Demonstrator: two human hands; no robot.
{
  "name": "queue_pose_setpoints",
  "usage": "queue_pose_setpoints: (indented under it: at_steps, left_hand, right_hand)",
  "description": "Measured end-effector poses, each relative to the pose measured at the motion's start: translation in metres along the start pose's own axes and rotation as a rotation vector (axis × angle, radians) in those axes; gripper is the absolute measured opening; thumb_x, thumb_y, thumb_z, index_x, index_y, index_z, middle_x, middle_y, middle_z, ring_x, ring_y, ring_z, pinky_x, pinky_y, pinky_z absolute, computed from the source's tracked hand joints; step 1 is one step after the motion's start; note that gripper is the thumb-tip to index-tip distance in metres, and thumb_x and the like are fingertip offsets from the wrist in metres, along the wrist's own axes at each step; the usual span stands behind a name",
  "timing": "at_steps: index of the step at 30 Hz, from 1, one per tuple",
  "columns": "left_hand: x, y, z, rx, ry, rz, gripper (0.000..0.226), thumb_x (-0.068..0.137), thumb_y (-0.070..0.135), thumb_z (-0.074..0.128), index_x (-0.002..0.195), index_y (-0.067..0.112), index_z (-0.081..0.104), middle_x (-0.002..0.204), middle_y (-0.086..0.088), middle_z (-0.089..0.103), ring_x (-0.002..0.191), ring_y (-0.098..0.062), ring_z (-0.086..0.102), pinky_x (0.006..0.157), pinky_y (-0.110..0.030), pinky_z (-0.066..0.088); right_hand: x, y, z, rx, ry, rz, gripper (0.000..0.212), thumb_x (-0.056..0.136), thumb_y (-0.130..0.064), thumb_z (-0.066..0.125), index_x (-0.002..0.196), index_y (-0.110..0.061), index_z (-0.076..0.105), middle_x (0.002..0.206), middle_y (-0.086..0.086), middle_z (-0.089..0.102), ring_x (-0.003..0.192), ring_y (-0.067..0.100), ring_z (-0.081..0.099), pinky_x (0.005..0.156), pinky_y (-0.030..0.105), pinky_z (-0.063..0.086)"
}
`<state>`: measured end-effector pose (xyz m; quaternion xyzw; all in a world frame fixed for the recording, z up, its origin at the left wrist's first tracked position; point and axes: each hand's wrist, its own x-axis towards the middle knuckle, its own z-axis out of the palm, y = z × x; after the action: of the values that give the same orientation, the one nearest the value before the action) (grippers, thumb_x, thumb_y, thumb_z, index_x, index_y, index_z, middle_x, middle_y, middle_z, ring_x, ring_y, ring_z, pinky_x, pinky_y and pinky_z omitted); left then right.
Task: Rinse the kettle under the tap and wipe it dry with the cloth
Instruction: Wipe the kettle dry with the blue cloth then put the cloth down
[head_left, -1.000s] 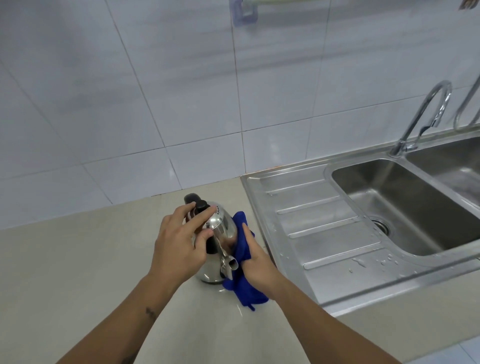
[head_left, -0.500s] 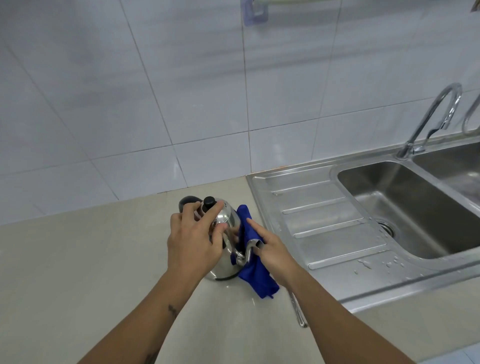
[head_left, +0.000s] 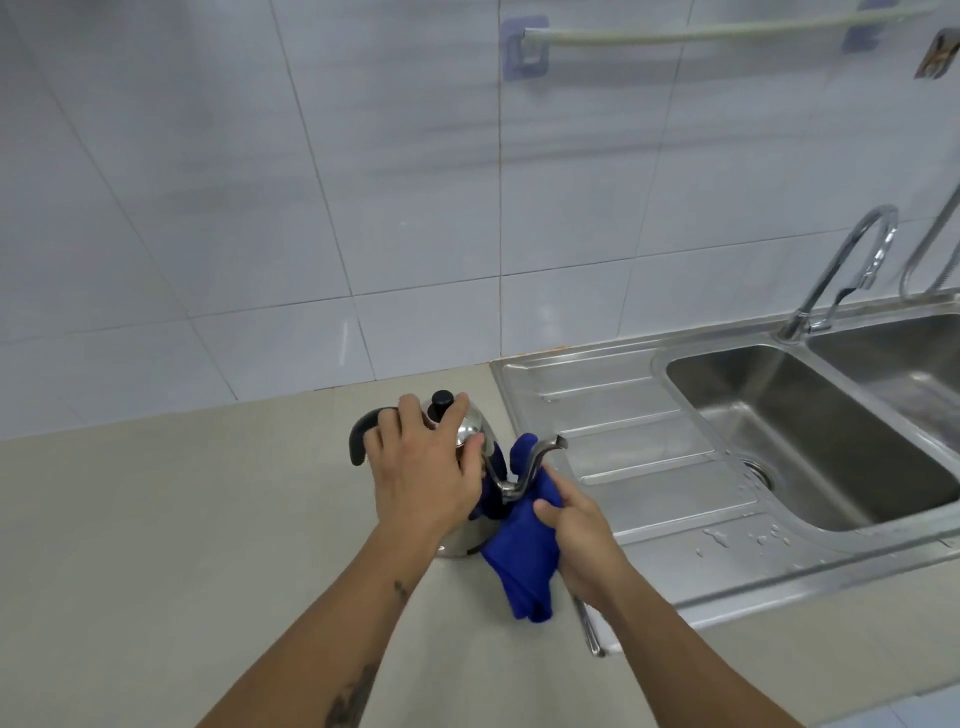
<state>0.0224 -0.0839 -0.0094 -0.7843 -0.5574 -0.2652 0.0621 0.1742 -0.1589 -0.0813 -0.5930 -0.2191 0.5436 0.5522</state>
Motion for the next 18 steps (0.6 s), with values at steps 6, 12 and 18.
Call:
queue_pose_setpoints:
  at_steps: [6, 12, 18]
  left_hand:
    - [0.007, -0.033, -0.002, -0.227, -0.289, 0.108, 0.061, 0.089, 0.042, 0.055, 0.146, 0.042, 0.033, 0.148, -0.003, 0.028, 0.132, -0.026, 0.032, 0.112, -0.047, 0.033]
    - [0.012, -0.034, -0.004, -0.054, -0.228, 0.172, 0.061, 0.087, 0.051, 0.05, 0.145, 0.04, 0.036, 0.142, 0.001, 0.044, 0.123, -0.025, 0.049, 0.107, -0.044, 0.036]
    - [0.001, -0.017, 0.0, 0.131, -0.129, 0.065, 0.062, 0.087, 0.062, 0.046, 0.143, 0.035, 0.043, 0.121, -0.01, 0.054, 0.097, -0.03, 0.05, 0.088, -0.045, 0.043]
  right_hand:
    - [-0.004, 0.014, 0.033, -0.162, 0.052, -0.076, 0.054, 0.095, 0.0, 0.042, 0.129, -0.038, 0.059, 0.115, -0.005, 0.073, 0.108, 0.018, 0.067, 0.102, 0.044, 0.051]
    - [-0.008, 0.011, 0.043, -0.173, 0.118, -0.009, 0.047, 0.092, 0.003, 0.043, 0.122, -0.028, 0.061, 0.102, 0.001, 0.072, 0.096, 0.021, 0.067, 0.088, 0.037, 0.053]
    - [-0.036, 0.009, 0.054, -0.395, 0.081, -0.111, 0.043, 0.097, 0.0, 0.041, 0.134, -0.02, 0.05, 0.089, -0.011, 0.058, 0.078, 0.007, 0.058, 0.064, 0.014, 0.045]
